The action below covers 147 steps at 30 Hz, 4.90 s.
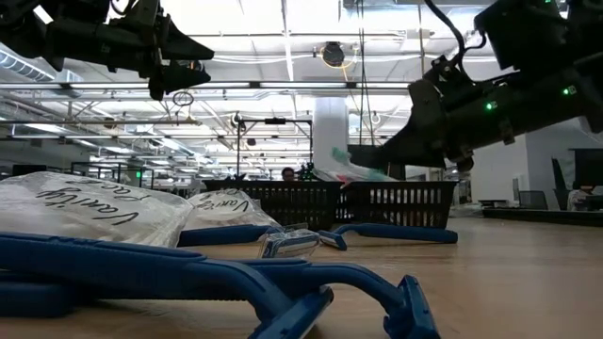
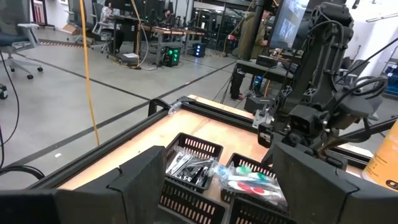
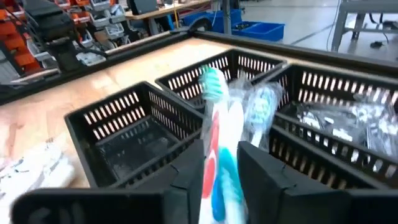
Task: Pick & Place Travel size toiletries
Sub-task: Put the blue razor into the top left black bin
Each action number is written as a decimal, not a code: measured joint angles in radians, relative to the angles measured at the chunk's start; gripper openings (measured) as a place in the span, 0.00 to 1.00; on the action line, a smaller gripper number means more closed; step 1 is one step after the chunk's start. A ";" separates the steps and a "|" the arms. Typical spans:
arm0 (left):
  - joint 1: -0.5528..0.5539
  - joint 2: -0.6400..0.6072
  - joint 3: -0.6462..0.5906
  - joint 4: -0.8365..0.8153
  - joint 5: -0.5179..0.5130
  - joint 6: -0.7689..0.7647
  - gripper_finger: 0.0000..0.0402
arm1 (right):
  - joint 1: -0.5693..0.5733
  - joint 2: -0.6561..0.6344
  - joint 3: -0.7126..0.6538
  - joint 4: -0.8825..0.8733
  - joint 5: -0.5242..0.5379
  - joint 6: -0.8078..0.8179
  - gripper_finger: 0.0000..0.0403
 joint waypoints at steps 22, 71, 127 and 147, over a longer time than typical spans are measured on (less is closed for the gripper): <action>0.000 0.000 0.000 0.000 0.000 0.000 0.71 | 0.150 -0.091 0.094 -0.169 -0.587 -0.314 0.34; -0.006 0.014 0.000 0.030 0.002 -0.103 0.71 | 0.062 -0.224 0.301 -0.622 -0.663 -0.425 0.06; -0.352 0.799 0.584 0.217 -0.157 0.414 0.03 | -0.105 -0.206 0.006 0.191 -0.440 -0.603 0.38; -0.032 0.840 0.494 -0.207 -0.172 -0.208 0.04 | -0.104 -0.408 0.004 -0.222 -0.414 -0.468 0.49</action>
